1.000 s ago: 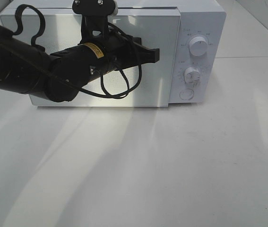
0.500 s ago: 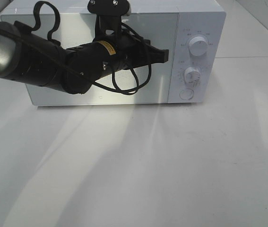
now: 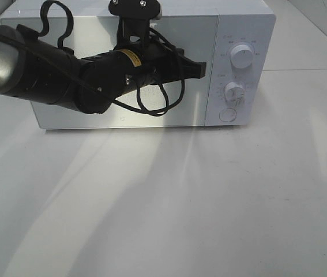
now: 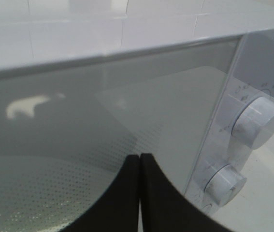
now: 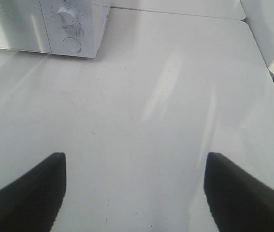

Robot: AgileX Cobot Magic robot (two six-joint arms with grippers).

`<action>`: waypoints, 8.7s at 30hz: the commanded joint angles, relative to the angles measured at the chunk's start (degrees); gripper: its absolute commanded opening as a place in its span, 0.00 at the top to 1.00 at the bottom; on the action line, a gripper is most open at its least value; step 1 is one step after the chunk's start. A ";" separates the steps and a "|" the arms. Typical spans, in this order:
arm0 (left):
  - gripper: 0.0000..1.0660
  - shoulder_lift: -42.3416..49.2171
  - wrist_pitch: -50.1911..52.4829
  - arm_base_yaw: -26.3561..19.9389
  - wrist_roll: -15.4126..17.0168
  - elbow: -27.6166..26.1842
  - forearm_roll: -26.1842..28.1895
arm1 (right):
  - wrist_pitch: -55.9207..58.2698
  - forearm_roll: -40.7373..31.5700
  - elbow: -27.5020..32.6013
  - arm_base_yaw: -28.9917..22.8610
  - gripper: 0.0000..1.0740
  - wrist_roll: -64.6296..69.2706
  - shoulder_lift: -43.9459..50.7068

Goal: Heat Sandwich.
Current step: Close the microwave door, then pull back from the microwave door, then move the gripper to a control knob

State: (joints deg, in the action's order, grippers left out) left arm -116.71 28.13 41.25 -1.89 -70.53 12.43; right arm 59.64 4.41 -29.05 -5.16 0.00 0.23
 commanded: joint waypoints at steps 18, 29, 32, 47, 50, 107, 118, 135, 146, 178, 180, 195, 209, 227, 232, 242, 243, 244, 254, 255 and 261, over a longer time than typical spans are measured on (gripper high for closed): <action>1.00 13.41 3.32 1.95 -0.80 17.19 3.61 | -0.40 0.06 0.06 0.40 0.29 0.34 1.55; 0.50 21.26 -7.22 1.72 -0.86 26.24 4.13 | -0.40 0.06 0.06 0.40 0.29 0.34 1.55; 0.03 22.98 -14.78 1.49 -2.01 27.04 3.38 | -0.40 0.06 0.06 0.40 0.29 0.34 1.55; 0.07 33.86 -41.60 -4.07 -2.12 27.04 1.26 | -0.40 0.06 0.06 0.40 0.29 0.34 1.55; 0.07 37.53 -48.87 -9.68 -2.12 27.04 0.97 | -0.40 0.06 0.06 0.40 0.29 0.34 1.55; 0.07 99.92 -87.20 -42.86 -4.30 42.23 -5.27 | -0.40 0.06 0.06 0.40 0.29 0.34 1.55; 0.07 110.29 -87.03 -42.86 -3.44 42.23 -2.75 | -0.40 0.06 0.06 0.40 0.29 0.34 1.55; 0.07 118.49 -86.97 -42.86 -3.44 42.34 -2.75 | -0.40 0.06 0.06 0.40 0.29 0.34 1.55; 0.07 118.49 -86.97 -42.86 -3.44 42.34 -2.75 | -0.40 0.06 0.06 0.40 0.29 0.34 1.55; 0.07 118.49 -86.97 -42.86 -3.44 42.34 -2.75 | -6.59 -0.46 -3.04 0.40 0.29 0.46 1.49; 0.07 118.49 -86.97 -42.86 -3.44 42.34 -2.75 | -9.00 -0.46 -3.09 0.40 0.29 0.74 0.46; 0.07 118.49 -86.97 -42.86 -3.44 42.34 -2.75 | -19.94 -0.40 -3.09 0.40 0.29 3.21 -17.02; 0.07 118.49 -86.97 -42.86 -3.44 42.34 -2.75 | -37.30 -0.34 -3.09 0.40 0.29 3.15 -36.33; 0.07 118.49 -86.97 -42.86 -3.44 42.34 -2.75 | -63.66 -0.34 -3.09 0.40 0.29 3.38 -59.59; 0.07 118.49 -86.97 -42.86 -3.44 42.34 -2.75 | -71.68 -0.34 -3.09 0.40 0.29 3.32 -65.03; 0.07 118.49 -86.97 -42.86 -3.44 42.34 -2.75 | -94.42 -4.41 2.41 -3.27 0.29 -1.83 -74.94; 0.07 118.49 -86.97 -42.86 -3.44 42.34 -2.75 | -94.42 -4.41 2.41 -3.27 0.29 -1.83 -74.94; 0.07 118.49 -86.97 -42.86 -3.44 42.34 -2.75 | -95.23 -5.96 2.81 -4.18 0.29 -3.27 -75.69; 0.07 118.49 -86.97 -42.86 -3.44 42.34 -2.75 | -107.95 -28.99 7.16 -14.32 0.29 -10.60 -82.68; 0.07 118.49 -86.97 -42.86 -3.44 42.34 -2.75 | -111.15 -31.57 8.19 -16.44 0.29 -10.60 -83.82; 0.07 118.49 -86.97 -42.86 -3.44 42.34 -2.75 | -118.49 -34.49 10.71 -21.89 0.29 -10.60 -86.86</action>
State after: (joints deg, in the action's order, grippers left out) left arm 0.17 -59.36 -1.55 -5.61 -28.36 9.17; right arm -55.06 -28.76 -19.08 -24.81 -10.14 -85.89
